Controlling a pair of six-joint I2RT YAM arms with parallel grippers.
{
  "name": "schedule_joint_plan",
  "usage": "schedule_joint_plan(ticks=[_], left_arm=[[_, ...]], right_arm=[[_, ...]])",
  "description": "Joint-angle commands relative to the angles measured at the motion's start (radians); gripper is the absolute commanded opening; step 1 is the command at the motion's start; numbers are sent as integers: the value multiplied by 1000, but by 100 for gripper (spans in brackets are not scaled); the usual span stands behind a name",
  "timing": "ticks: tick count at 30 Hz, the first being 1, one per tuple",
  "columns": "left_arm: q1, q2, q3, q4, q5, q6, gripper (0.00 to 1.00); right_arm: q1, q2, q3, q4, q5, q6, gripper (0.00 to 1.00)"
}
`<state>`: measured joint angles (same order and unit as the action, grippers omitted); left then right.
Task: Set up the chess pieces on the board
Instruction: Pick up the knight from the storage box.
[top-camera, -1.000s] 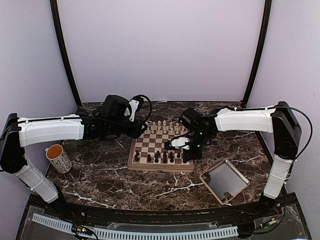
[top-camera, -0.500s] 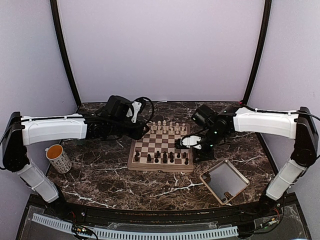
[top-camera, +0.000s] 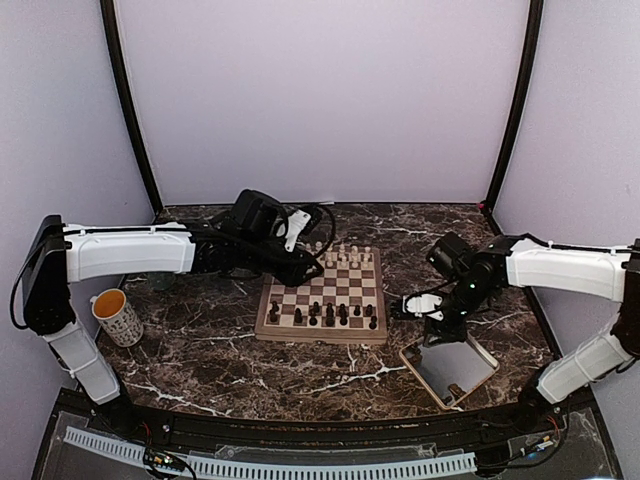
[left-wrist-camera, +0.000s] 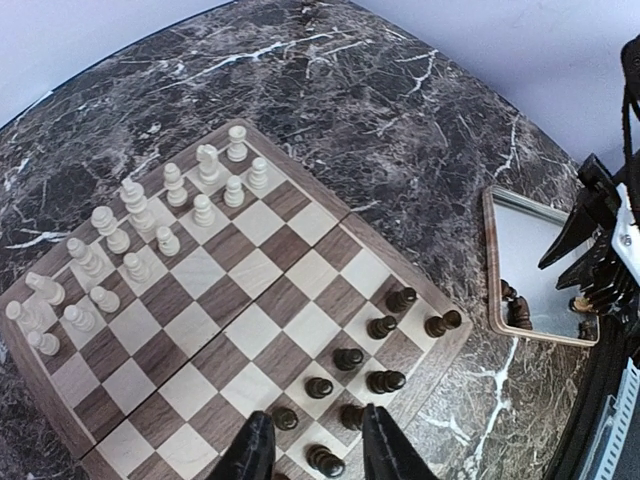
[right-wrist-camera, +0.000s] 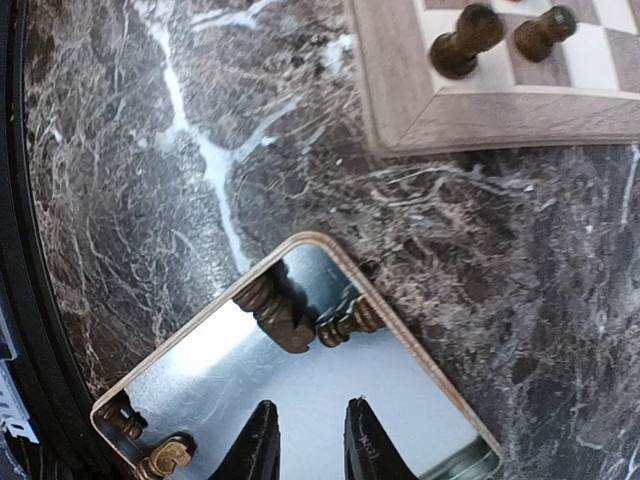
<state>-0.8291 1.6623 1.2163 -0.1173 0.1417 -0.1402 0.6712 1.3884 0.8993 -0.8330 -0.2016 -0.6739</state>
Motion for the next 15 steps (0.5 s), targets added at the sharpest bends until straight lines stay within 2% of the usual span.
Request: schedule_joint_plan(ticks=[1,15], left_arm=[[-20,8,46,-28,43,39,33],[-28,-15,19,-36,2,30,33]], right_arm=[[-1,7,-51,48,-39,-40,23],[78,148,-57,119,-58,-79,26]])
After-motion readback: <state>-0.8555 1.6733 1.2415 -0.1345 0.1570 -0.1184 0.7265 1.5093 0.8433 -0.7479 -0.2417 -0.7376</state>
